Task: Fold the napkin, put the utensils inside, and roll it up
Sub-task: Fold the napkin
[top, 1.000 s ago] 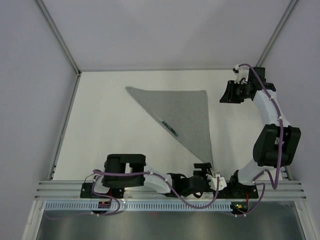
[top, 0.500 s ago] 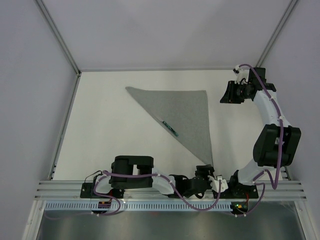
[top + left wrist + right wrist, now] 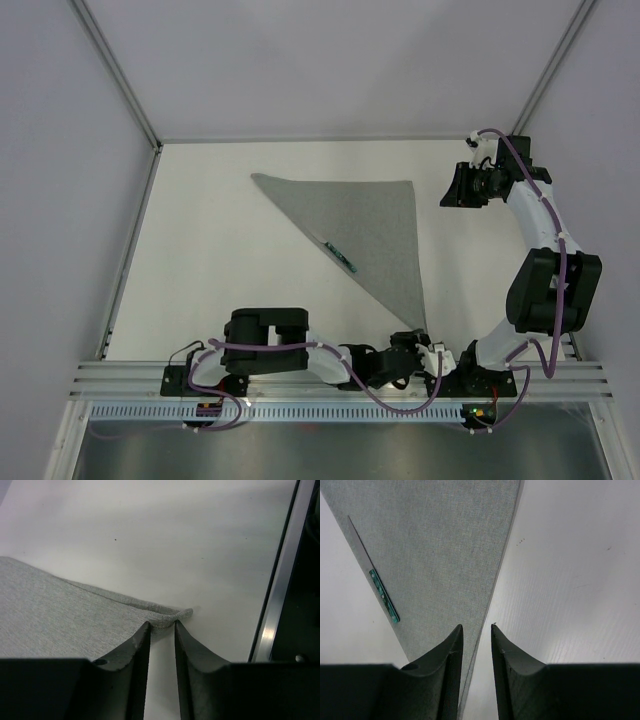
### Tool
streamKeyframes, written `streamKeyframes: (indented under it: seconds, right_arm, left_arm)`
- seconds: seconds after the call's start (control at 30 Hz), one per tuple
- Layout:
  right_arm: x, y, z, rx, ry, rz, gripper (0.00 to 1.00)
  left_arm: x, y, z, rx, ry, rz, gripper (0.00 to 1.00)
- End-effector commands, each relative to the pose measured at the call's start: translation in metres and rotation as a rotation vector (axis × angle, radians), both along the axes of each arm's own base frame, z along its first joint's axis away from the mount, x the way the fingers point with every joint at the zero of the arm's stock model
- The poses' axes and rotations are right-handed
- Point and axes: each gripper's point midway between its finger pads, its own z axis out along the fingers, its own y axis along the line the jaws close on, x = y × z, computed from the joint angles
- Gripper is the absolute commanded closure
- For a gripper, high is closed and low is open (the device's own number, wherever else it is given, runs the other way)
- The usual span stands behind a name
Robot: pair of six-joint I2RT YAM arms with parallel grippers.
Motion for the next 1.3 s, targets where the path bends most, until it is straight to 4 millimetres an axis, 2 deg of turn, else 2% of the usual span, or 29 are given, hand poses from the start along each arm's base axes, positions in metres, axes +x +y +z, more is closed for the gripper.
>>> streamKeyframes:
  seconds: [0.0, 0.07, 0.1, 0.13, 0.2, 0.27, 0.4, 0.53, 0.73, 0.77, 0.83, 0.87, 0.9, 0.93, 0.97, 1.0, 1.03, 1.07, 1.13, 1.17, 1.2, 1.23, 1.27]
  right_arm:
    - [0.004, 0.001, 0.014, 0.006, -0.059, 0.009, 0.66]
    - [0.003, 0.001, 0.014, 0.006, -0.057, 0.009, 0.66]
    - [0.003, 0.001, 0.014, 0.006, -0.057, 0.009, 0.66]
    - [0.003, 0.001, 0.014, 0.007, -0.056, 0.009, 0.66]
    - [0.003, 0.002, 0.013, 0.008, -0.054, 0.01, 0.66]
    - [0.003, 0.001, 0.013, 0.008, -0.053, 0.008, 0.66]
    - [0.003, 0.001, 0.012, 0.009, -0.051, 0.008, 0.66]
    - [0.003, 0.001, 0.012, 0.008, -0.052, 0.009, 0.66]
    - [0.003, 0.001, 0.01, 0.008, -0.048, 0.012, 0.66]
    - [0.003, 0.001, 0.011, 0.006, -0.051, 0.011, 0.66]
    - [0.003, 0.001, 0.011, 0.006, -0.051, 0.011, 0.66]
    - [0.003, 0.001, 0.011, 0.005, -0.051, 0.01, 0.66]
    - [0.003, 0.001, 0.011, 0.006, -0.049, 0.011, 0.66]
    - [0.003, 0.001, 0.011, 0.007, -0.05, 0.008, 0.66]
    - [0.003, 0.001, 0.011, 0.011, -0.049, 0.01, 0.66]
    - [0.003, 0.002, 0.011, 0.013, -0.049, 0.012, 0.66]
    - [0.003, 0.003, 0.011, 0.015, -0.048, 0.014, 0.66]
    - [0.003, 0.003, 0.01, 0.019, -0.047, 0.017, 0.66]
    - [0.002, 0.004, 0.011, 0.022, -0.047, 0.022, 0.66]
    - [0.002, 0.004, 0.009, 0.025, -0.041, 0.021, 0.66]
    - [0.002, 0.005, 0.01, 0.025, -0.044, 0.025, 0.66]
    - [0.002, 0.005, 0.01, 0.027, -0.043, 0.024, 0.66]
    - [0.002, 0.005, 0.011, 0.027, -0.046, 0.027, 0.66]
  left_arm:
    - [0.003, -0.016, 0.016, -0.057, -0.013, -0.016, 0.7]
    - [0.004, -0.019, 0.018, -0.061, -0.01, -0.019, 0.74]
    - [0.003, -0.019, 0.016, -0.055, -0.006, -0.022, 0.81]
    - [0.003, -0.02, 0.018, -0.061, -0.005, -0.022, 0.82]
    - [0.003, -0.021, 0.018, -0.057, -0.003, -0.024, 0.92]
    - [0.003, -0.023, 0.022, -0.064, 0.0, -0.023, 0.98]
    - [0.004, -0.024, 0.032, -0.093, 0.022, -0.021, 0.98]
    - [0.015, -0.021, 0.045, -0.144, 0.085, 0.007, 0.98]
    - [0.054, -0.01, 0.067, -0.253, 0.26, 0.1, 0.98]
    - [0.067, -0.005, 0.067, -0.274, 0.31, 0.14, 0.98]
    - [0.077, 0.002, 0.067, -0.302, 0.374, 0.167, 0.98]
    - [0.093, 0.008, 0.074, -0.349, 0.423, 0.21, 0.98]
    - [0.098, 0.013, 0.076, -0.363, 0.456, 0.223, 0.98]
    - [0.105, 0.021, 0.073, -0.372, 0.483, 0.245, 0.98]
    - [0.122, 0.031, 0.081, -0.427, 0.529, 0.295, 0.98]
    - [0.129, 0.038, 0.08, -0.444, 0.558, 0.316, 0.98]
    - [0.135, 0.048, 0.074, -0.448, 0.585, 0.346, 0.98]
    - [0.152, 0.06, 0.082, -0.503, 0.618, 0.391, 0.98]
    - [0.164, 0.078, 0.075, -0.52, 0.649, 0.445, 0.98]
    - [0.179, 0.09, 0.075, -0.54, 0.657, 0.486, 0.98]
    - [0.185, 0.097, 0.079, -0.568, 0.678, 0.51, 0.98]
    - [0.19, 0.106, 0.073, -0.565, 0.69, 0.543, 0.98]
    - [0.203, 0.118, 0.073, -0.592, 0.703, 0.585, 0.98]
